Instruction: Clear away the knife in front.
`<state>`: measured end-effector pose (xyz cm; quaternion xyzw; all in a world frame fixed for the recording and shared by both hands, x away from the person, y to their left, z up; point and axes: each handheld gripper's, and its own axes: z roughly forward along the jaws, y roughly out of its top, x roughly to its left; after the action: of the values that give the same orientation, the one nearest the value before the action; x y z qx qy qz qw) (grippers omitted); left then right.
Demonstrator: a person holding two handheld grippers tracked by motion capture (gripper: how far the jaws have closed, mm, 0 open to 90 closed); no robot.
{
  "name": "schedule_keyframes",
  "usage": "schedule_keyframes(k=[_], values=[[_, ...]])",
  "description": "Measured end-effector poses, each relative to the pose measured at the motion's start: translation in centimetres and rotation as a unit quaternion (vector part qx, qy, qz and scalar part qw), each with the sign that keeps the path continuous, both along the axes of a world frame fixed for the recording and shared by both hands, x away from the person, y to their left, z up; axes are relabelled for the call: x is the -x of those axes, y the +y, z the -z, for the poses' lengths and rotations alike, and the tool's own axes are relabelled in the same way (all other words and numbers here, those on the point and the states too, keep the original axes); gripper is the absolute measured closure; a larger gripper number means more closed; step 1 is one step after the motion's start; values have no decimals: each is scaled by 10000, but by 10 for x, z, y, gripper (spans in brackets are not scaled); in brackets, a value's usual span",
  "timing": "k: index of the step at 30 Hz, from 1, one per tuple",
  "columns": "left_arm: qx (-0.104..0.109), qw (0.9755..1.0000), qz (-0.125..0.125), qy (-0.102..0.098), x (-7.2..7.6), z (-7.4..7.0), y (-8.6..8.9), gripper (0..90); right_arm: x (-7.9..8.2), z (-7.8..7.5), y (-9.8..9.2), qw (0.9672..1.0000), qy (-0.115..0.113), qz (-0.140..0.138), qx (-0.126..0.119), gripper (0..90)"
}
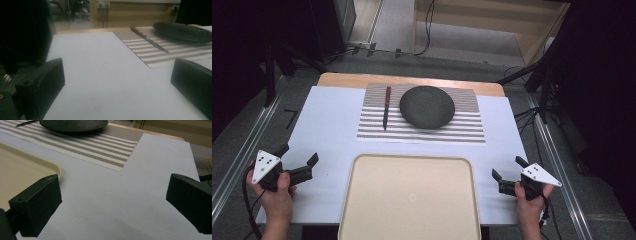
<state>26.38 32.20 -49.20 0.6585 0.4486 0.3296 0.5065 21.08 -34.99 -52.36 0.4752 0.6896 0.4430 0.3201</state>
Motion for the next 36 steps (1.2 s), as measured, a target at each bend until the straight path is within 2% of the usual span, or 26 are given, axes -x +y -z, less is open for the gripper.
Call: schedule_keyframes(k=[5,8,10,11,15,17,19,21,25,29,36], values=[[44,10000,65,33,-1,-3,-2,0,0,0,0,10000,-5,-3,-26,0],[-109,9999,-10,57,-3,-13,-11,0,0,0,-1,10000,-4,-6,-35,0],[-110,9999,67,70,-3,-16,-13,0,0,0,-1,10000,-10,-2,-33,0],[-36,9996,243,142,-6,-21,-16,0,0,0,-1,10000,-6,11,-50,0],[5,9992,318,252,-11,-27,-23,0,1,0,-1,10000,2,5,-70,0],[-65,9990,317,297,-15,-30,-28,0,1,0,-1,10000,4,7,-69,0],[-105,9987,345,366,-22,-34,-37,0,1,0,-1,10000,1,-2,-68,0],[-145,9985,384,370,-24,-36,-39,0,1,0,-1,10000,-4,-2,-72,0],[-240,9978,474,403,-37,-48,-54,0,1,0,-1,10000,-10,-18,-47,0],[-268,9982,419,346,-45,-56,-63,16,1,0,0,10000,-19,-36,-6,0],[-282,9979,420,407,-73,-72,-83,55,1,0,-1,10000,-11,-47,-40,0]])
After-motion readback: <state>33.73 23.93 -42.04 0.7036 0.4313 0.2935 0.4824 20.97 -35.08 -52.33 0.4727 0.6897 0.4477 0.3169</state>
